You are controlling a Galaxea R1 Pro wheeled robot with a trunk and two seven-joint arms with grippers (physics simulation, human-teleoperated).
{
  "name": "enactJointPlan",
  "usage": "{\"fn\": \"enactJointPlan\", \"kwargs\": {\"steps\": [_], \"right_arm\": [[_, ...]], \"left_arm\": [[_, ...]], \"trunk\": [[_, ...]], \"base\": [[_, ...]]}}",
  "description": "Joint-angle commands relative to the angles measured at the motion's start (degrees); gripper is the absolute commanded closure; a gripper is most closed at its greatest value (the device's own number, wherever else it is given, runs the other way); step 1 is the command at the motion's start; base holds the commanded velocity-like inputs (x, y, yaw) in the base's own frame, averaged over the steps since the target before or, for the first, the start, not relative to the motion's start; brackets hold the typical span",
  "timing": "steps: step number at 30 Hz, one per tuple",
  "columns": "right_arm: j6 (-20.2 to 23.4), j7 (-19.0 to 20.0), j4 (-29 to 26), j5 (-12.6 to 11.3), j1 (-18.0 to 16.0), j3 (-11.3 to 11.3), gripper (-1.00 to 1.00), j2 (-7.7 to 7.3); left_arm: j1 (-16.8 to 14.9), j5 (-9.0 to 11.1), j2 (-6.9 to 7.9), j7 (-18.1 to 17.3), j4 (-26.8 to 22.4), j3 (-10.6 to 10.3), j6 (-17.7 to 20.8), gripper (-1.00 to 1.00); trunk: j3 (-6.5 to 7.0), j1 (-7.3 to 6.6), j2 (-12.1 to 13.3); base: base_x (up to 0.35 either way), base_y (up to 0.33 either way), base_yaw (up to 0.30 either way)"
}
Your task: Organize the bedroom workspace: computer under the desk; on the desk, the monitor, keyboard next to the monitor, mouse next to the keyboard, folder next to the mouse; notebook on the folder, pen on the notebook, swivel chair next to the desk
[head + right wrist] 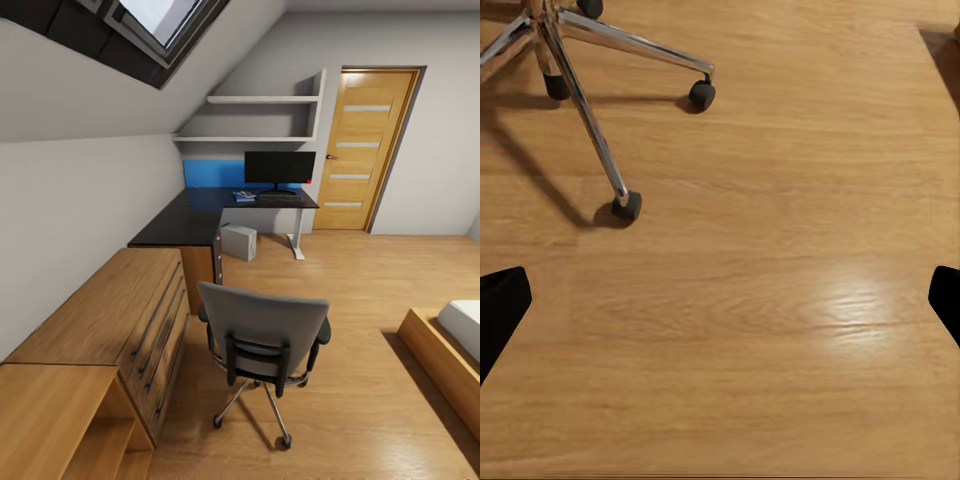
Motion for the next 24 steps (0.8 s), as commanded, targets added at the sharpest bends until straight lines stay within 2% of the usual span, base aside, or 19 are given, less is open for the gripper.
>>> {"fn": "enactJointPlan", "kwargs": {"steps": [1, 7, 16, 24], "right_arm": [[-0.12, -0.32, 0.07, -0.23, -0.04, 0.49, -1.0, 0.02], [-0.12, -0.32, 0.06, -0.26, -0.04, 0.45, -1.0, 0.01], [-0.1, -0.39, 0.08, -0.3, -0.04, 0.46, -1.0, 0.12], [-0.08, -0.39, 0.06, -0.3, -0.04, 0.45, -1.0, 0.05]], "left_arm": [[0.03, 0.35, 0.04, 0.33, -0.13, -0.5, -0.03, -1.0], [0.03, 0.35, 0.04, 0.33, -0.1, -0.51, -0.07, -1.0], [0.03, 0.27, -0.02, 0.2, -0.14, -0.53, -0.1, -1.0], [0.03, 0.08, -0.88, 0.0, -0.17, -0.73, -0.14, -1.0]], "trunk": [[-0.04, -0.02, -0.03], [-0.04, -0.02, -0.03], [-0.04, -0.02, -0.03], [-0.04, -0.02, -0.03]], "base": [[-0.184, 0.099, 0.055], [-0.146, 0.083, 0.027], [-0.032, 0.018, 0.005], [-0.004, 0.002, 0.001]]}}
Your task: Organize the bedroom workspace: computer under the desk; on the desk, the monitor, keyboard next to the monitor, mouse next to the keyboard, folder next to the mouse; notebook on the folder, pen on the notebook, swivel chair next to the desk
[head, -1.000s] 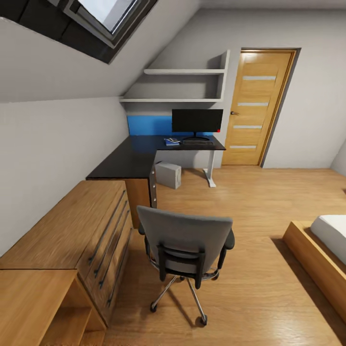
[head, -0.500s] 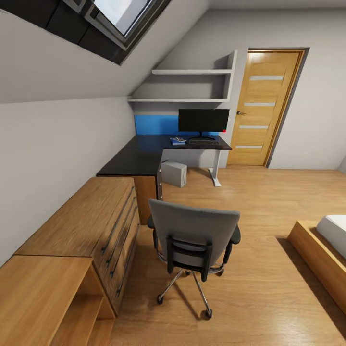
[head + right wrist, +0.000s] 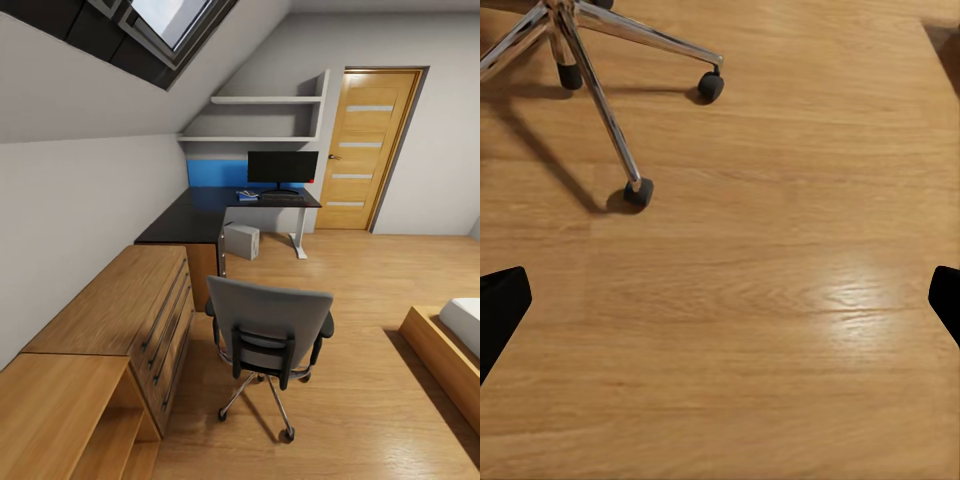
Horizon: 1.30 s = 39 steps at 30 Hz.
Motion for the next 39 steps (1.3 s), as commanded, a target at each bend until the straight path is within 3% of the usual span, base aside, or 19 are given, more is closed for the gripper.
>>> {"fn": "enactJointPlan", "kwargs": {"steps": [1, 10, 18, 19, 20, 21, 22, 24, 26, 30, 35, 39], "right_arm": [[-0.12, -0.32, 0.08, -0.24, -0.04, 0.49, -1.0, 0.02], [-0.57, -0.32, 0.08, -0.15, -0.04, 0.52, -1.0, -0.07], [-0.64, -0.26, 0.07, -0.11, -0.04, 0.53, -1.0, -0.14], [-0.39, -0.16, -2.11, 0.15, -0.04, 0.57, -1.0, -0.23], [-0.32, -0.15, -2.74, 0.15, -0.06, 0.57, -1.0, -0.31], [-0.2, -0.15, -4.08, 0.15, -0.08, 0.56, -1.0, -0.57], [1.21, -0.28, -8.56, 0.16, -0.55, 0.5, -1.0, -1.61], [2.27, -0.29, -9.4, 0.12, -1.03, 0.49, -1.0, -1.7], [5.36, -0.31, -10.93, 0.04, -3.42, 0.49, -1.0, -1.79], [9.15, -0.23, -11.76, -0.16, -7.12, 0.49, -1.0, -1.83], [10.57, -0.17, -11.76, -0.24, -8.86, 0.46, -1.0, -1.85], [10.91, -0.17, -11.62, -0.24, -9.41, 0.55, -1.0, -1.87]], "left_arm": [[0.03, 0.35, -0.05, 0.31, -0.16, -0.51, -0.06, -1.0], [0.03, 0.4, -0.86, 0.66, -0.83, -0.55, -0.08, -1.0], [0.03, 0.53, -1.43, 0.86, -2.5, -0.45, 0.01, -1.0], [0.03, 0.49, -1.88, 0.76, -11.05, -0.44, 5.69, -1.0], [0.05, 0.47, -2.06, 0.83, -11.91, -0.43, 7.71, -1.0], [0.01, 0.4, -2.46, 0.95, -13.61, -0.43, 12.65, -1.0], [-4.53, 0.16, -3.55, 1.49, -18.6, -0.43, 30.45, -1.0], [-6.34, 0.17, -4.0, 1.53, -19.03, -0.43, 32.38, -1.0], [-9.87, 0.23, -5.11, 1.58, -19.13, -0.43, 35.16, -1.0], [-13.82, 0.21, -5.95, 1.45, -17.93, -0.43, 40.57, -1.0], [-16.06, 0.24, -6.04, 1.19, -15.45, -0.43, 43.94, -1.0], [-16.73, 0.21, -6.01, 1.08, -11.97, -0.43, 43.7, -1.0]], "trunk": [[-0.05, 0.0, -0.03], [-0.05, 0.0, -0.03], [-1.48, 1.76, -3.24], [-1.66, 1.98, -3.64], [-1.84, 2.2, -4.04], [-2.02, 2.42, -4.44], [-2.2, 2.64, -4.84], [-2.56, 3.08, -5.64], [-2.92, 3.52, -6.45], [-3.64, 4.4, -8.05], [-4.53, 5.49, -10.06], [-5.25, 6.37, -11.66]], "base": [[-0.001, 0.001, 0.0], [0.0, 0.0, 0.0], [0.0, 0.0, 0.0], [0.0, 0.0, 0.0], [0.0, 0.0, 0.0], [0.0, 0.0, 0.0], [0.0, 0.0, 0.0], [0.0, 0.0, 0.0], [0.0, 0.0, 0.0], [0.0, 0.0, 0.0], [0.0, 0.0, 0.0], [0.0, 0.0, 0.0]]}}
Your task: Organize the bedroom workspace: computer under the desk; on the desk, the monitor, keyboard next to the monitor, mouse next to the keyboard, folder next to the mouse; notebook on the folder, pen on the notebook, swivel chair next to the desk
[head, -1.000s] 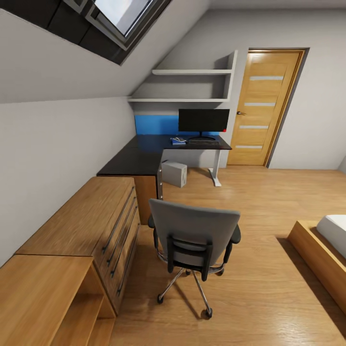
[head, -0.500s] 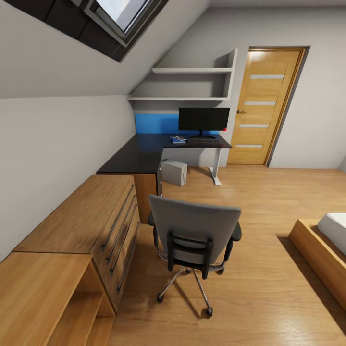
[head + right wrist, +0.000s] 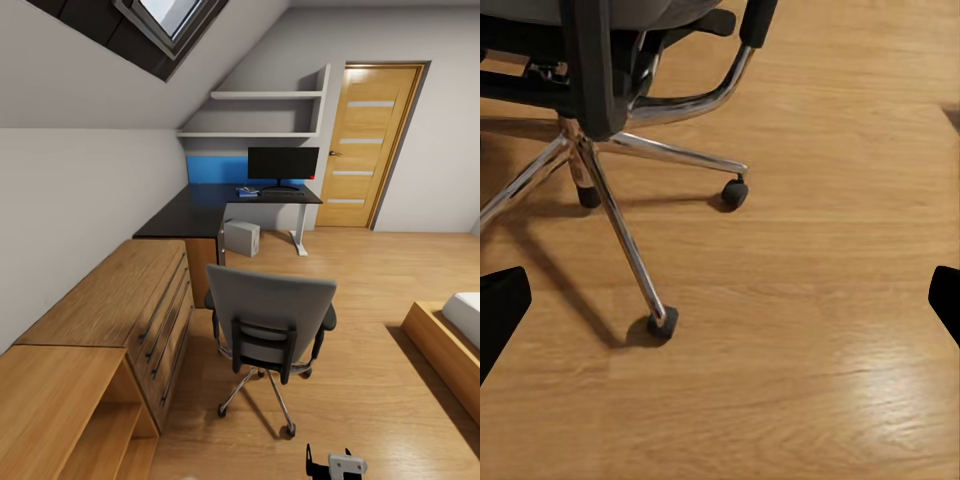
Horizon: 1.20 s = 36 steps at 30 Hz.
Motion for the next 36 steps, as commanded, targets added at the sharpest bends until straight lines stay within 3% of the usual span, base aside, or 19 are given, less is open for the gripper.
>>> {"fn": "enactJointPlan", "kwargs": {"steps": [1, 6, 12, 36], "right_arm": [[-0.1, -0.31, 0.12, -0.38, -0.13, 0.52, -1.0, -0.02], [0.27, -0.33, 2.62, -0.31, -0.3, 0.67, -1.0, 0.04], [0.5, -0.38, 9.86, -0.27, -0.34, 0.74, -1.0, 0.28], [0.67, -0.42, 12.25, -0.34, 0.79, 0.64, -1.0, -0.23]], "left_arm": [[-0.12, 0.39, 0.06, 0.49, 0.76, -0.47, -0.41, -1.0], [-0.38, 0.39, 0.19, 0.5, 3.83, -0.42, -5.86, -1.0], [-0.47, 0.44, 0.31, 0.5, 5.22, -0.32, -11.21, -1.0], [-0.5, 0.34, 0.26, 0.58, 5.58, -0.48, -13.02, -1.0]], "trunk": [[-0.24, 0.22, -0.44], [-1.14, 1.32, -2.45], [-2.21, 2.64, -4.86], [-6.52, 7.91, -14.48]], "base": [[0.0, 0.0, 0.0], [0.0, 0.0, 0.0], [0.0, 0.0, 0.0], [0.0, 0.0, 0.0]]}}
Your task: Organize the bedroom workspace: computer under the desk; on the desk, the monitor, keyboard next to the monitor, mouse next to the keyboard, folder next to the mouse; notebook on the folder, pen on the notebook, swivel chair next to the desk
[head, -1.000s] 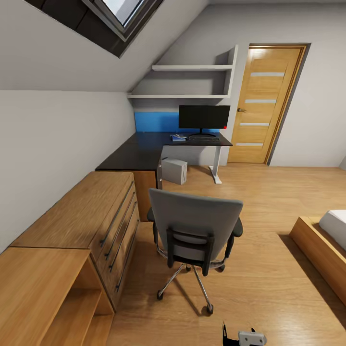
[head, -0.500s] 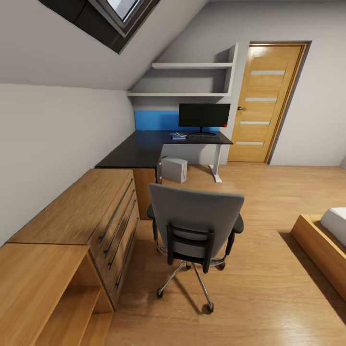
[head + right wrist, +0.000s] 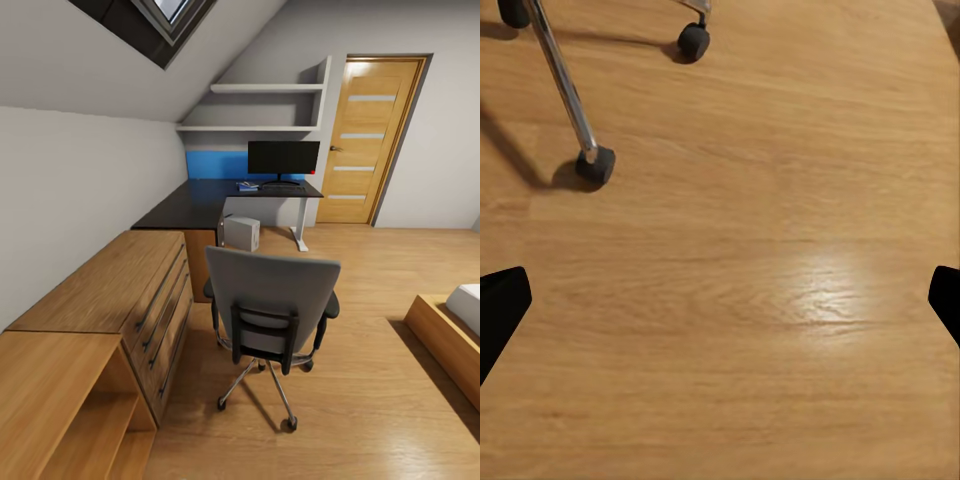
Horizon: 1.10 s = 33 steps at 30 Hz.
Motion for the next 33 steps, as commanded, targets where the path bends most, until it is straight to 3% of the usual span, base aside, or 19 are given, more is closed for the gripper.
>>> {"fn": "enactJointPlan", "kwargs": {"steps": [1, 33], "right_arm": [[-0.17, -0.24, 0.13, -0.26, -0.05, 0.49, -1.0, 0.03], [-0.16, -0.27, 0.13, -0.24, -0.05, 0.56, -1.0, 0.19]], "left_arm": [[-0.04, 0.42, 0.03, 0.38, 0.02, -0.5, -0.22, -1.0], [-0.04, 0.52, 0.09, 0.39, 0.02, -0.44, -0.06, -1.0]], "trunk": [[-0.24, 0.22, -0.44], [-5.98, 7.25, -13.27]], "base": [[0.0, 0.0, 0.0], [0.0, 0.0, 0.0]]}}
